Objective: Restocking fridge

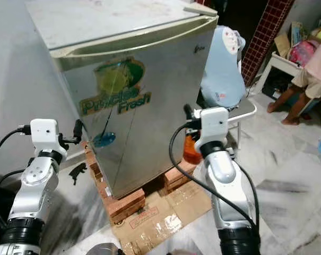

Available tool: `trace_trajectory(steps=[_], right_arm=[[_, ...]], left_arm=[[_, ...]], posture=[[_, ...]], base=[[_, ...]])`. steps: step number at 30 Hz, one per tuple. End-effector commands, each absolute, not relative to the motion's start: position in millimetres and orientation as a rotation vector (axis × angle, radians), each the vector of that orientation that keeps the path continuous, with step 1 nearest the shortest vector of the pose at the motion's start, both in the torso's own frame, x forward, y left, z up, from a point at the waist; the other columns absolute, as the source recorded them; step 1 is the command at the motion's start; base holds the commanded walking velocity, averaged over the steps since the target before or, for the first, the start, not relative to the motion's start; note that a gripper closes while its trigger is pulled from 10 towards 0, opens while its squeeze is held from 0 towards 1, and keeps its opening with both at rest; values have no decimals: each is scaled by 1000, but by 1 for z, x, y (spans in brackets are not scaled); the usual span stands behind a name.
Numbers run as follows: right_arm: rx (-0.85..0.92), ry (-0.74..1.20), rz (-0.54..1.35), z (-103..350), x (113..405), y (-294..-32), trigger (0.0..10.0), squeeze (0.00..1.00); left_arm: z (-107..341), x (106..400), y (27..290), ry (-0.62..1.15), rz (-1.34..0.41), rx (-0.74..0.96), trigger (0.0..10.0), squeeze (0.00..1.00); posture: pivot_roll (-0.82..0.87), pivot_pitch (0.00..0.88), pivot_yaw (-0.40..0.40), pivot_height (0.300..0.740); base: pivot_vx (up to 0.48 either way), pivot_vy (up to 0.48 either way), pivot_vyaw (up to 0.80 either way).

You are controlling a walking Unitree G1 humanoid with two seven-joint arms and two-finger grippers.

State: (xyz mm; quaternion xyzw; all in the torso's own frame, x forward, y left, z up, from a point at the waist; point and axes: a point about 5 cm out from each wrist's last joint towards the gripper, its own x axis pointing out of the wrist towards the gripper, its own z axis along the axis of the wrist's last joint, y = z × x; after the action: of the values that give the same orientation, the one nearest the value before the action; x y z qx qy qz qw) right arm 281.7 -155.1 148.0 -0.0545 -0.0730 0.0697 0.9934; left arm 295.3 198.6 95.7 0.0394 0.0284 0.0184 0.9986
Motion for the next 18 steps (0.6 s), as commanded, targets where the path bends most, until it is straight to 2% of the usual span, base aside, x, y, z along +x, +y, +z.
trace_trajectory(steps=[1, 5, 18], right_arm=[[-102, -177, 143, 156, 283, -153, 10000, 0], [-106, -176, 145, 156, 284, -152, 10000, 0], [-102, -165, 152, 154, 284, -150, 10000, 0]], left_arm=[[94, 295, 198, 73, 17, 74, 10000, 0], [94, 294, 196, 70, 4, 66, 10000, 0], [89, 287, 188, 87, -38, 13, 10000, 0]], posture=[[78, 0, -52, 740], [78, 0, -55, 740], [79, 0, -63, 740]], base=[[0, 480, -581], [0, 427, -631], [0, 0, -800]])
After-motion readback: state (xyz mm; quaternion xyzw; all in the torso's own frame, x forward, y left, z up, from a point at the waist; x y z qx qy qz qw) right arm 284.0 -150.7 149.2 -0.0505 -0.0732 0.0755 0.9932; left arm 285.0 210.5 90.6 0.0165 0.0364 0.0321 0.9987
